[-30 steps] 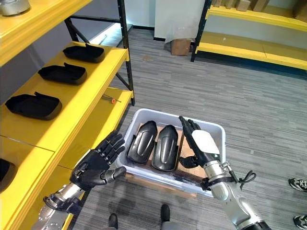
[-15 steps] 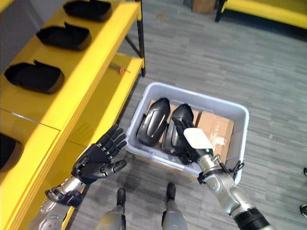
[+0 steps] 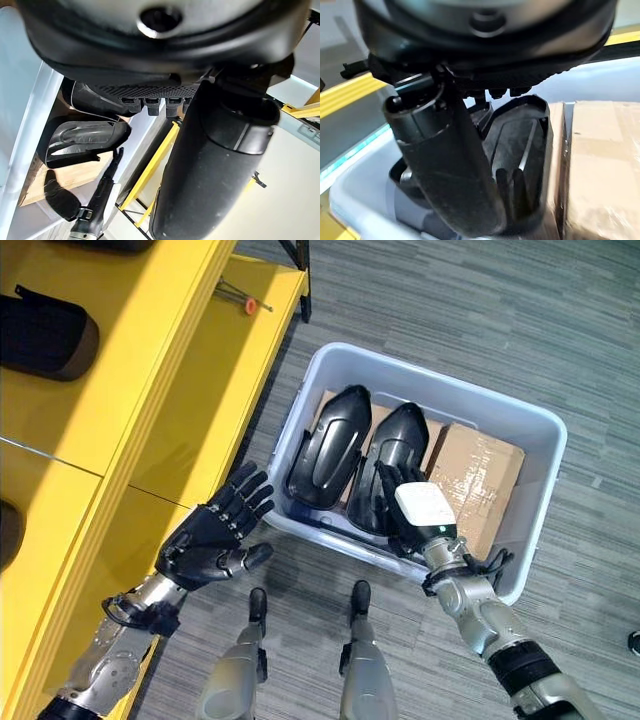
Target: Move parts from the plastic box to the shelf.
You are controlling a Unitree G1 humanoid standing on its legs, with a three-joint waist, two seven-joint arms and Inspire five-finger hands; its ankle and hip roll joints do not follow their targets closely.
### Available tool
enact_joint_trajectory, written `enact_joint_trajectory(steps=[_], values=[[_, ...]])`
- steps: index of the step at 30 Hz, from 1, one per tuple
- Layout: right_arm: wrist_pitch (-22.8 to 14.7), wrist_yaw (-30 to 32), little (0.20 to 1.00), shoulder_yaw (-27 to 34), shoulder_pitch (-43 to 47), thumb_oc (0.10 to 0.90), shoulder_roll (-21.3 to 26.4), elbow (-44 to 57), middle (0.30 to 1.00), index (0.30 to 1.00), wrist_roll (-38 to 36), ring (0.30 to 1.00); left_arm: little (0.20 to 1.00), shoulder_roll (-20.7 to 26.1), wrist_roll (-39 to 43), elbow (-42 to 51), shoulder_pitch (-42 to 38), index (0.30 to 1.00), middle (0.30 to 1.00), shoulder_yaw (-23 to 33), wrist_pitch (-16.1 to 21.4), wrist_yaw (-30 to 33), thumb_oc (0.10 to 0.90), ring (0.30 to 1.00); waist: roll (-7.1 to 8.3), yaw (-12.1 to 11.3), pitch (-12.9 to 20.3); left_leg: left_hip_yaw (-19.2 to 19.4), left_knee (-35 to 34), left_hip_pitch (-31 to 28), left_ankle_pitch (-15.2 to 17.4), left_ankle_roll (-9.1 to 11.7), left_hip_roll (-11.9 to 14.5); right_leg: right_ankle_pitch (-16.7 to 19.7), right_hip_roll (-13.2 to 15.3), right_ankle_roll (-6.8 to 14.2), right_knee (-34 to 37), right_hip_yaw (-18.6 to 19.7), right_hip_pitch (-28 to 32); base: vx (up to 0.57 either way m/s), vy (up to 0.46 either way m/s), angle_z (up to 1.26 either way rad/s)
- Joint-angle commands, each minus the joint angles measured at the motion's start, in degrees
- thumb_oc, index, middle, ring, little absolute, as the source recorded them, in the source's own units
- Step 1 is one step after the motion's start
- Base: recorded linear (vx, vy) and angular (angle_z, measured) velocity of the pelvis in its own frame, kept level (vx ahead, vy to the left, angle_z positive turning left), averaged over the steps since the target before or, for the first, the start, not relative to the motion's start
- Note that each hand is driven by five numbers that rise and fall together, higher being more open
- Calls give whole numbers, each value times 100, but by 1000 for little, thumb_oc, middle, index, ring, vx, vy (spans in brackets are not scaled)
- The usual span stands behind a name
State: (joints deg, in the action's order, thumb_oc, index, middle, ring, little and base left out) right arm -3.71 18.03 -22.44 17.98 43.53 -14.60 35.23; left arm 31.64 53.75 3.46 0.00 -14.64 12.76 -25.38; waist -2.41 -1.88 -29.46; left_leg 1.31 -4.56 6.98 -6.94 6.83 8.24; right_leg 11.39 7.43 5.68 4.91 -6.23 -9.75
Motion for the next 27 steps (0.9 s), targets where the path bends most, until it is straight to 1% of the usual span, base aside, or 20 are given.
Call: enact_joint_trajectory(steps=[1,3,7,8,10,11,13,15,17,18,20,22,24,25,27], values=[[-75,366,1000,-17,678,900,188,186,1000,1000,-50,1000,1000,132,194,564,-141,1000,1000,3,152,-58,900,1000,91,-78,249,159,504,358,693,-574,-487,-1509,-62,-145,-1130,-189,58,0,0,0],[-41,281,1000,-96,920,900,224,28,1000,1000,-160,1000,1000,109,234,525,-209,1000,1000,1,67,-91,900,1000,71,-101,211,162,556,398,709,-570,-498,-1506,-53,-154,-1107,-194,55,0,0,0],[13,46,1000,-179,1281,900,366,-289,1000,1000,-217,1000,1000,124,240,498,-223,1000,1000,20,25,-118,900,1000,40,-160,144,164,662,454,745,-564,-512,-1521,-38,-172,-1132,-223,47,8,-25,-1],[44,-170,1000,-259,1430,900,432,-405,1000,1000,-287,1000,1000,119,209,503,-239,1000,1000,27,-22,-92,900,1000,31,-196,121,154,697,480,751,-564,-520,-1539,-33,-182,-1153,-249,45,14,-34,-2],[122,-355,1000,-356,1633,900,490,-600,1000,1000,-340,1000,1000,125,199,496,-285,1000,1000,24,-57,-108,900,1000,18,-232,90,144,735,516,756,-555,-521,-1557,-24,-187,-1184,-274,28,10,-39,1],[104,-402,1000,-395,1716,900,521,-703,1000,1000,-366,1000,1000,129,198,504,-285,1000,1000,32,-75,-116,900,1000,9,-245,75,139,749,525,759,-554,-520,-1563,-20,-190,-1193,-284,29,7,-39,4],[177,-676,1000,-523,1906,900,584,-991,1000,1000,-476,1000,1000,132,182,508,-306,1000,1000,40,-140,-158,900,1000,-16,-294,34,127,761,549,756,-549,-521,-1584,-15,-204,-1220,-315,21,7,-38,4],[59,-761,1000,-714,2219,900,600,-1533,1000,1000,-810,1000,1000,134,87,467,-366,1000,1000,7,-184,-164,900,1000,-52,-351,-19,90,774,583,753,-548,-540,-1608,-5,-217,-1262,-347,3,6,-54,2],[83,-826,1000,-760,2304,900,582,-1748,1000,1000,-793,1000,1000,122,89,461,-373,1000,1000,9,-202,-166,900,1000,-73,-372,-33,78,786,599,757,-549,-543,-1623,-4,-227,-1281,-360,-4,10,-33,7],[0,-853,1000,-841,2360,900,548,-2030,1000,1000,-879,1000,1000,101,85,457,-381,1000,1000,16,-222,-193,900,1000,-99,-396,-33,67,785,631,747,-547,-546,-1634,-1,-233,-1302,-386,-34,17,-36,12],[-28,-1224,1000,-907,2373,900,451,-2320,1000,1000,-958,1000,1000,78,35,485,-392,1000,1000,38,-335,-214,900,1000,-141,-422,-33,45,784,705,732,-548,-561,-1648,14,-237,-1344,-416,-110,18,-46,10],[139,-1536,1000,-1002,2387,900,411,-2462,1000,1000,-955,1000,1000,88,4,482,-413,1000,1000,42,-387,-240,900,1000,-152,-439,-33,40,788,750,729,-548,-562,-1658,21,-237,-1373,-438,-158,9,-50,10],[168,-1576,1000,-1069,2402,900,356,-2650,1000,1000,-988,1000,1000,75,-36,468,-444,1000,1000,57,-436,-275,900,1000,-159,-459,-33,33,796,800,721,-550,-562,-1666,27,-244,-1397,-462,-205,2,-59,5],[116,-1374,1000,-1107,2436,900,329,-2793,1000,1000,-1008,1000,1000,71,-64,470,-468,1000,1000,51,-474,-290,900,1000,-171,-476,-33,19,815,833,718,-553,-562,-1671,28,-252,-1421,-467,-236,2,-70,0],[222,-1095,1000,-1156,2593,900,275,-3044,1000,1000,-1152,1000,1000,50,-109,412,-537,1000,1000,-8,-513,-322,900,1000,-192,-500,-33,-1,841,877,725,-560,-572,-1684,25,-262,-1456,-476,-275,-3,-59,3]])
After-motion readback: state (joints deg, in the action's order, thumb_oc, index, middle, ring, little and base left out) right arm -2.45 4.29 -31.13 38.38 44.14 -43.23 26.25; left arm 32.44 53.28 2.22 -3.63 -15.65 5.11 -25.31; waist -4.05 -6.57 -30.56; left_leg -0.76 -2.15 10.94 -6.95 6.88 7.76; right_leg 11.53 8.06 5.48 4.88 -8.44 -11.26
